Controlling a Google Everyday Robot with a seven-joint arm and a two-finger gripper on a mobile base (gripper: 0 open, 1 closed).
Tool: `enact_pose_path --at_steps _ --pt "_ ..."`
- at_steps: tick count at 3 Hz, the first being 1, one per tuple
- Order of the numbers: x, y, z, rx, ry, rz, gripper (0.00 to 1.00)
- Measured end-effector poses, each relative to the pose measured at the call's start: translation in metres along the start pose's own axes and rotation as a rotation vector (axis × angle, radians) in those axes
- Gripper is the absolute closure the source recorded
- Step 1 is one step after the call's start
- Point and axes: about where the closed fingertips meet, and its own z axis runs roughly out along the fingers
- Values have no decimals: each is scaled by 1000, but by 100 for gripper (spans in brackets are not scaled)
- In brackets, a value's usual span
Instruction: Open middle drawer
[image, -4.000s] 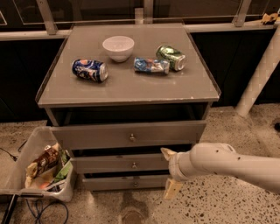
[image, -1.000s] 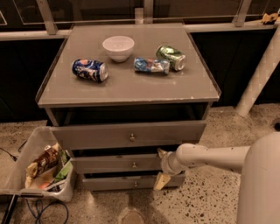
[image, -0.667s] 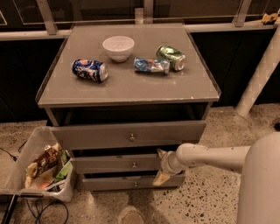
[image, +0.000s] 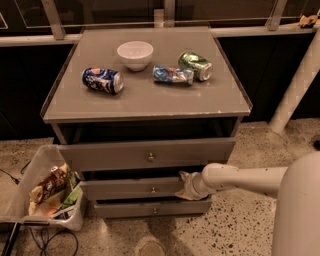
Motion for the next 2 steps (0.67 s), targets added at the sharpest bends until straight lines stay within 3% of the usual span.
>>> enact_pose_path --at_steps 1,2 --pt "1 5 -5 -8 -23 2 87" --pt "-1 22 -8 -46 -69 5 100"
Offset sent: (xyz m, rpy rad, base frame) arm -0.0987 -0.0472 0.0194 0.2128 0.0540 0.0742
